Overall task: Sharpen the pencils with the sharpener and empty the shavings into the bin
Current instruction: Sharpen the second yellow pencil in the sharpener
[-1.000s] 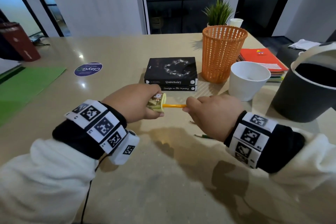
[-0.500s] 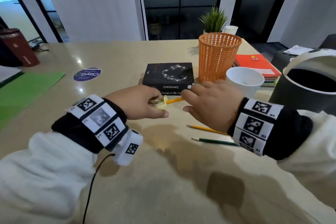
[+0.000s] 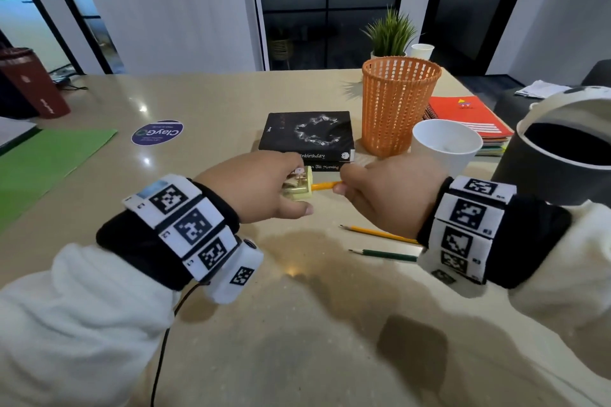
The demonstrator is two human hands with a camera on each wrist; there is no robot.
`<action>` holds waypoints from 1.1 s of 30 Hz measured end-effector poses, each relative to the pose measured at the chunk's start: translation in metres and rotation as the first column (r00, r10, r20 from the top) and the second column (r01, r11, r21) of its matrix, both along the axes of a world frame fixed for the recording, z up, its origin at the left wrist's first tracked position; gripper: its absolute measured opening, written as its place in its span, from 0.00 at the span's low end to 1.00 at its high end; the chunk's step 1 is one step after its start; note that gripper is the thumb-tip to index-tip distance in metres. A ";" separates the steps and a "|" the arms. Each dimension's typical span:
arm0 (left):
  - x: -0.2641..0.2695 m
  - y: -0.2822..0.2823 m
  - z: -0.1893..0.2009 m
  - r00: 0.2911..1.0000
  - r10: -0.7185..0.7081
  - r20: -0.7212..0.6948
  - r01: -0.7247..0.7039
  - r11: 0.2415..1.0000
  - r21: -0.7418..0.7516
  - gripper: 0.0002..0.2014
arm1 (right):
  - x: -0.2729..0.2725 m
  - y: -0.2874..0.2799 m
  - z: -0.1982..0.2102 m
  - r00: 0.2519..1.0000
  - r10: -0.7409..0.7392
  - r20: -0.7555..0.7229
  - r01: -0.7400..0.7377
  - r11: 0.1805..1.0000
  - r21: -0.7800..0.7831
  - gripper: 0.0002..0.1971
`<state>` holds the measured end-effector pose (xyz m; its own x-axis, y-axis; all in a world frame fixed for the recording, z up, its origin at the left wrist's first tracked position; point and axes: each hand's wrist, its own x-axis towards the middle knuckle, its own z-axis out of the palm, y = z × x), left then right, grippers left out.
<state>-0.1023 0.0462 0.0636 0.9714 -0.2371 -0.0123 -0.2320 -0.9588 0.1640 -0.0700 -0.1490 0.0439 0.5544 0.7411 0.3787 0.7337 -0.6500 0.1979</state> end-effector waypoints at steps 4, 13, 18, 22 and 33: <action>0.004 -0.002 -0.003 0.997 0.015 0.072 -0.017 0.999 0.032 0.17 | -0.003 -0.001 -0.005 0.994 -0.056 -0.090 0.059 0.998 0.028 0.17; 0.004 0.006 0.001 0.994 0.046 -0.100 -0.053 0.996 -0.066 0.15 | 0.006 -0.008 -0.007 0.986 0.055 0.157 -0.056 0.998 0.003 0.14; 0.005 0.001 -0.005 1.000 0.016 -0.027 -0.017 0.999 -0.035 0.16 | 0.000 -0.008 -0.001 0.999 -0.013 0.050 0.012 1.000 0.004 0.19; 0.007 -0.003 -0.021 0.995 -0.014 0.095 0.014 1.000 0.001 0.18 | -0.004 -0.004 -0.002 0.982 -0.128 -0.139 0.118 0.990 -0.076 0.15; 0.011 -0.006 -0.043 0.836 -0.228 0.499 0.092 0.955 0.281 0.32 | -0.003 -0.010 -0.005 0.719 -0.210 -0.663 0.245 0.969 -0.041 0.21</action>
<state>-0.0917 0.0399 0.0209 0.7968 -0.4454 0.4083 -0.3709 -0.8940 -0.2514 -0.0727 -0.1592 0.0392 0.8263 0.5514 -0.1146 0.4971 -0.8098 -0.3117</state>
